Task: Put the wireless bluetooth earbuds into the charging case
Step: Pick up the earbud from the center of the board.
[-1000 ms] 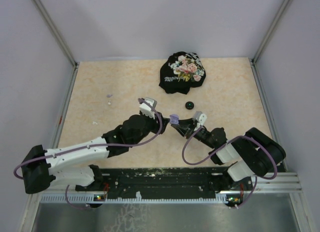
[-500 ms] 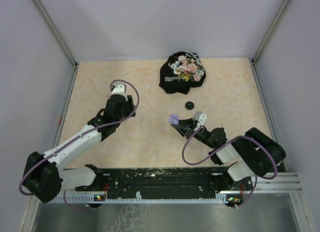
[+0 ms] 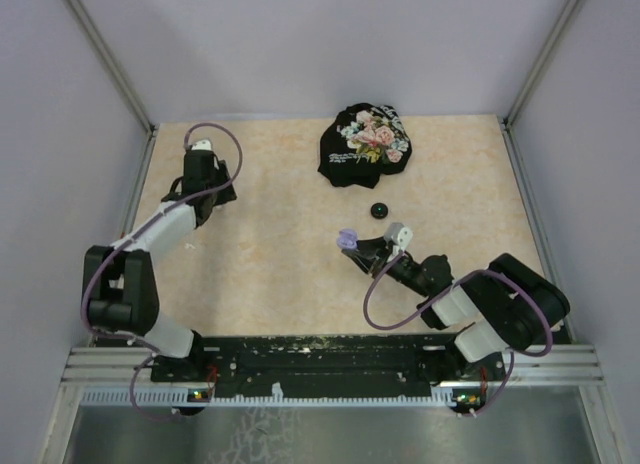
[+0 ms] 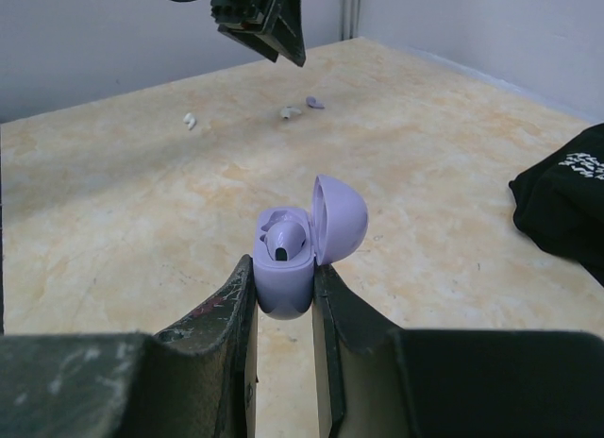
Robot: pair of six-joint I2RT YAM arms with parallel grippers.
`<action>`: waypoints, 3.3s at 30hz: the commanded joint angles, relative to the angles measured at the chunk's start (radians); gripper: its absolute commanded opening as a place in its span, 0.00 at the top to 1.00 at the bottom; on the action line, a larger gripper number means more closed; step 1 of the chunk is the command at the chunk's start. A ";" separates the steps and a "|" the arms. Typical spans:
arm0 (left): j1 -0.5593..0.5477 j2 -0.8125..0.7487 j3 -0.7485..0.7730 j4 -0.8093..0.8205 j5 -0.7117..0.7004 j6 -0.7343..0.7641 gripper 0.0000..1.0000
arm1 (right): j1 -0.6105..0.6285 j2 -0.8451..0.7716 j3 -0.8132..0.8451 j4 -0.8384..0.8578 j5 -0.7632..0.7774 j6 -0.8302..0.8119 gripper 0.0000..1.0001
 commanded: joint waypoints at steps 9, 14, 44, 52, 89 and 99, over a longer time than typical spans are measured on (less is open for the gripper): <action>0.122 0.341 0.296 -0.028 0.038 0.054 0.49 | -0.006 0.026 0.025 0.168 -0.024 0.006 1.00; 0.135 0.433 0.369 -0.049 0.016 0.072 0.51 | -0.006 0.048 0.031 0.167 -0.026 0.005 1.00; 0.156 0.515 0.422 -0.101 0.021 0.060 0.59 | -0.006 0.073 0.043 0.167 -0.041 0.017 1.00; 0.160 0.484 0.412 -0.066 0.013 0.043 0.57 | -0.006 0.073 0.043 0.167 -0.045 0.017 1.00; 0.119 0.495 0.388 -0.166 0.120 0.058 0.80 | -0.006 0.048 0.039 0.167 -0.050 0.028 1.00; -0.044 0.310 0.212 -0.191 0.070 0.057 0.81 | -0.006 0.040 0.039 0.166 -0.053 0.034 1.00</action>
